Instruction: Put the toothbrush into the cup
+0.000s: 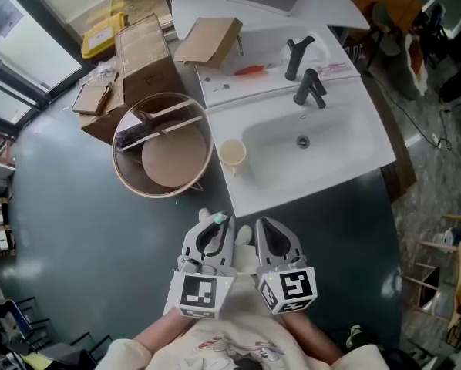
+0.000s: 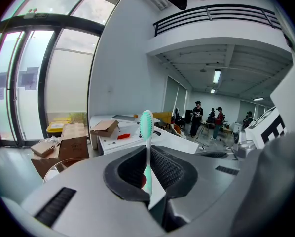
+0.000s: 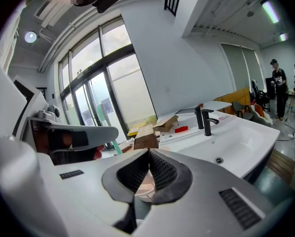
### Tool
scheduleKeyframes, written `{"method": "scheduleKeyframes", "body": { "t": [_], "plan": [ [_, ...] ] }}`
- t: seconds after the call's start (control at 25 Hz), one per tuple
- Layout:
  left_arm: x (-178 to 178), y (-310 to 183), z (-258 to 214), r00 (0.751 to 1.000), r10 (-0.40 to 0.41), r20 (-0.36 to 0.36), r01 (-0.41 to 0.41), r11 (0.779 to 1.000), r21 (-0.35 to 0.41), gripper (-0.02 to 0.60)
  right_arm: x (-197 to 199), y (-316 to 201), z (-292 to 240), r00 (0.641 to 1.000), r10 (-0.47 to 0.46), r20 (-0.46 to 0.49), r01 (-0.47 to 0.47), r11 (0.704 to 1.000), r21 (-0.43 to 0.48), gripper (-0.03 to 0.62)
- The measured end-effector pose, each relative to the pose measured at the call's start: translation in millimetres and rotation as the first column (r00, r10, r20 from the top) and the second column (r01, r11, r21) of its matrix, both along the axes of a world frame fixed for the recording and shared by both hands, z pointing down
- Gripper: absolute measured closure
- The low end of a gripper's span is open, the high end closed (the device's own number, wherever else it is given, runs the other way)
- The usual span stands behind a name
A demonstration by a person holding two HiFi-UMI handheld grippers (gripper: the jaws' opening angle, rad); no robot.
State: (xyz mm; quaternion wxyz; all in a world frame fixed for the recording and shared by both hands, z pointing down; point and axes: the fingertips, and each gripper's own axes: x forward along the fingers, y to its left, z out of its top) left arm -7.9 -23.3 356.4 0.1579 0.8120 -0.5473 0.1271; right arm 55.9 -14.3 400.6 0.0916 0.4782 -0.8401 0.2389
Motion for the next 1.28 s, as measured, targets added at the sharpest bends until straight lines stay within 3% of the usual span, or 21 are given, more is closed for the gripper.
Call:
{"method": "scheduleKeyframes", "body": {
  "t": [0.32, 1.28],
  "plan": [
    [-14, -26, -1, 0.999, -0.025, -0.026, 0.026, 0.999, 0.028, 0.546, -13, -19, 8, 0.999, -0.039, -0.035, 0.039, 0.999, 0.016, 0.577],
    [-48, -114, 36, 0.994, -0.071, -0.088, 0.073, 0.997, 0.019, 0.546, -53, -74, 52, 0.994, -0.094, -0.057, 0.09, 0.994, -0.067, 0.577]
  ]
}}
